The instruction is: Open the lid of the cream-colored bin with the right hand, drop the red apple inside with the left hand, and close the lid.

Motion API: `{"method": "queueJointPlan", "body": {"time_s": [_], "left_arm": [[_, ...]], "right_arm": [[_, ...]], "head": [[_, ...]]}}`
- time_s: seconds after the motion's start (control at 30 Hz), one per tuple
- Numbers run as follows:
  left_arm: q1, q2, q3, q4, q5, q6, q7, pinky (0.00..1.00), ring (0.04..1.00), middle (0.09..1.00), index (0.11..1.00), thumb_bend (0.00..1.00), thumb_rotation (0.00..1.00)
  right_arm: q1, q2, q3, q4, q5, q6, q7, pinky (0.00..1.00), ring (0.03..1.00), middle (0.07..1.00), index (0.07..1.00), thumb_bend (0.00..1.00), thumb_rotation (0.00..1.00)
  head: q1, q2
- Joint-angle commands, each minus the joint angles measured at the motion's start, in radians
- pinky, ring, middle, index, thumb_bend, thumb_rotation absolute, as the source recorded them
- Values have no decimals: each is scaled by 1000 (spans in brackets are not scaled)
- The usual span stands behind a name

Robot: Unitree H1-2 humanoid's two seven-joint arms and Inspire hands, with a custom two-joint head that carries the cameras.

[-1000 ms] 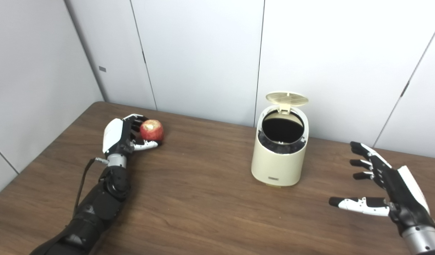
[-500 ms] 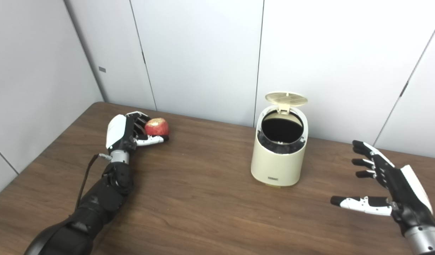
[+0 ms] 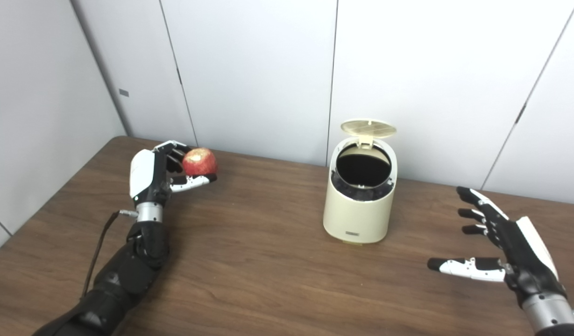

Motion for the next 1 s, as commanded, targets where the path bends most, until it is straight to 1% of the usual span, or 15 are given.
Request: {"method": "queueJointPlan", "body": {"time_s": [0.0,0.03,0.13,0.23,0.27,0.33,0.37,0.43,0.5,0.57,0.6,0.7,0.8,0.9,0.97], "left_arm": [[-17,12,12,-90,17,27,-16,315,377,444,510,523,0],[-8,11,15,-132,18,37,-31,305,376,444,508,524,0],[14,5,24,-253,22,69,-82,324,389,450,502,525,0],[24,0,29,-333,28,92,-123,304,380,444,505,525,0],[25,-4,30,-360,21,94,-142,314,387,445,504,525,0],[25,-11,30,-410,21,97,-175,308,384,446,501,525,0],[25,-14,31,-426,25,101,-187,298,377,444,501,526,0],[24,-31,24,-488,22,130,-237,285,369,439,502,525,0],[23,-43,18,-531,20,142,-278,283,365,435,505,524,0],[19,-52,11,-558,20,133,-311,301,353,427,509,523,0],[16,-59,6,-575,21,138,-328,303,351,427,510,523,0],[6,-78,-2,-607,33,143,-363,277,356,439,502,525,0],[-8,-97,-13,-619,37,131,-392,283,373,455,495,526,0],[-20,-113,-20,-623,25,125,-424,319,387,461,496,526,0],[-28,-129,-24,-625,23,128,-438,323,389,462,495,526,0]], "right_arm": [[-23,-8,-3,-25,-8,-25,-15,722,838,905,892,693,0],[-23,-10,-1,-12,-11,-44,-18,717,839,904,893,695,0],[-25,-15,1,35,-18,-98,-29,707,834,899,891,698,0],[-29,-15,3,75,-25,-140,-39,700,830,895,886,693,0],[-30,-15,3,93,-24,-156,-43,689,827,891,885,692,0],[-34,-13,2,122,-27,-181,-51,681,825,887,884,693,30],[-36,-11,2,131,-29,-188,-54,677,822,885,882,698,63],[-40,-6,3,155,-30,-205,-63,678,822,884,881,702,91],[-41,-2,5,167,-31,-212,-69,683,821,880,878,708,125],[-43,2,7,179,-31,-223,-74,675,812,881,880,714,140],[-45,5,9,189,-33,-229,-76,673,811,881,880,714,141],[-52,13,14,205,-39,-241,-83,655,810,878,877,722,167],[-57,17,19,212,-58,-249,-91,643,804,877,874,721,164],[-60,21,22,220,-72,-262,-101,636,796,873,870,719,150],[-59,24,24,215,-77,-253,-102,638,799,875,869,720,149]], "head": [[-8,1],[-19,-2],[-38,-6],[-59,-9],[-61,-9],[-75,-7],[-77,-7],[-90,-9],[-96,-11],[-103,-13],[-108,-14],[-120,-17],[-131,-21],[-143,-24],[-151,-25]]}}
